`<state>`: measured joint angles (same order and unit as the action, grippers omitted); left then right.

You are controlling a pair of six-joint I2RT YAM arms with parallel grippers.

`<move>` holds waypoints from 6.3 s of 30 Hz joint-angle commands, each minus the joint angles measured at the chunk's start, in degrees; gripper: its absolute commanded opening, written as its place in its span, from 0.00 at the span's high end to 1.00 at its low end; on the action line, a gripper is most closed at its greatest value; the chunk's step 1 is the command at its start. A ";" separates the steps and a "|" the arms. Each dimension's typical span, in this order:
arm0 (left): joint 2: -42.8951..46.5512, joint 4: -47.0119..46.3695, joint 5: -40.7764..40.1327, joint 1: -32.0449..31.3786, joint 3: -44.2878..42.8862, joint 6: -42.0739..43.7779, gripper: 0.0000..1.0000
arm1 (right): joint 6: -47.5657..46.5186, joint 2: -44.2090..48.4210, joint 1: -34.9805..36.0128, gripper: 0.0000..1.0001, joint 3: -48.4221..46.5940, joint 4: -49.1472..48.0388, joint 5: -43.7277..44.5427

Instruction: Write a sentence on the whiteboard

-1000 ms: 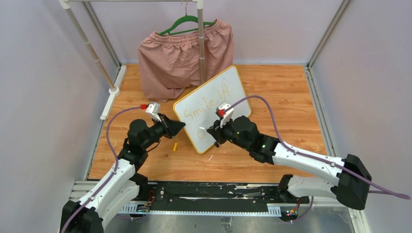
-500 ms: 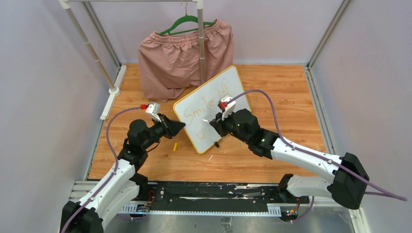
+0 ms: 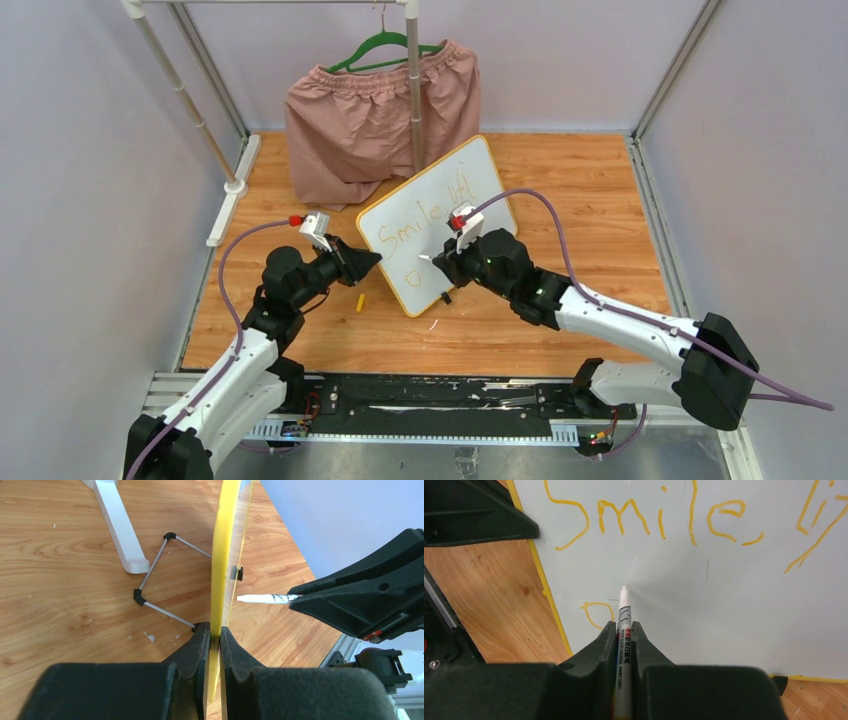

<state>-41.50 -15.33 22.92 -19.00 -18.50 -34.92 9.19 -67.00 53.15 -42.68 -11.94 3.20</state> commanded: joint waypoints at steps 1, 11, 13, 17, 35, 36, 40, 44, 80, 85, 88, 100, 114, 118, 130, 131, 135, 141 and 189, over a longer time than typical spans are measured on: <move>1.06 -2.34 0.55 -0.33 0.22 -0.32 1.00 | 1.15 1.39 -0.68 1.00 1.96 -0.44 -0.31; 1.04 -2.33 0.64 -0.33 0.13 -0.23 1.00 | 1.46 0.89 -0.67 1.00 2.60 -1.07 -0.13; 1.07 -2.33 0.68 -0.32 0.13 -0.26 1.00 | 1.56 0.58 -0.67 1.00 2.43 -1.55 0.03; 1.23 -2.34 0.71 -0.33 0.13 -0.23 1.00 | 1.60 -0.24 -0.67 1.00 2.34 -2.12 0.05; 1.23 -2.33 0.63 -0.33 -0.04 -0.15 1.00 | 2.83 -0.65 -0.67 1.00 4.98 1.36 -0.78; 1.24 -2.33 0.57 -0.33 -0.04 -0.17 1.00 | 2.88 -0.67 -0.63 1.00 5.16 1.39 -0.76; 1.18 -2.33 0.68 -0.29 -0.04 -0.23 1.00 | 3.07 -0.59 -0.67 1.00 5.66 1.69 -0.50; 1.20 -2.33 0.73 -0.33 -0.10 -0.16 1.00 | 2.93 -0.21 -0.71 1.00 5.76 2.54 0.93; 1.30 -2.33 0.64 -0.31 0.19 -0.21 1.00 | 2.34 0.75 -1.29 1.00 1.65 -0.85 -10.48; 1.67 -2.33 0.81 -0.33 0.22 -0.32 1.00 | 2.85 -0.63 -1.29 1.00 1.29 -1.03 -8.11; 1.90 -2.33 0.73 -0.33 0.31 -0.28 1.00 | 2.85 -1.26 -1.30 1.00 1.13 -0.70 -7.15; 1.92 -2.33 0.79 -0.29 0.31 -0.29 1.00 | 3.86 -1.41 -3.15 1.00 1.66 1.04 -1.79; 1.90 -2.33 0.79 -0.31 0.33 -0.28 1.00 | 3.66 3.72 -4.54 1.00 4.01 -2.25 -5.50; 1.92 -2.33 0.81 -0.33 0.38 -0.32 1.00 | 3.64 5.34 -4.54 1.00 4.07 -4.18 -5.75; 2.04 -2.33 0.81 -0.32 0.44 -0.31 1.00 | 3.96 0.78 -6.33 1.00 -0.14 -4.57 -2.36; 2.04 -2.33 0.75 -0.33 0.40 -0.32 1.00 | 4.02 0.48 -6.38 1.00 -0.35 -4.58 -1.29; 2.04 -2.33 0.71 -0.32 0.40 -0.27 1.00 | 4.13 -0.74 -6.81 1.00 -0.63 -4.43 -1.06; 2.07 -2.33 0.71 -0.32 0.29 -0.18 1.00 | 4.42 -1.29 -6.82 1.00 0.81 -3.27 -1.85; 1.75 -2.60 0.94 -0.33 0.40 -0.32 1.00 | 7.01 1.96 -6.80 1.00 5.16 -0.98 -3.75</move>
<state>-40.60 -14.87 22.87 -19.00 -18.20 -34.92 16.88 -65.39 47.07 -34.94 -13.15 -0.97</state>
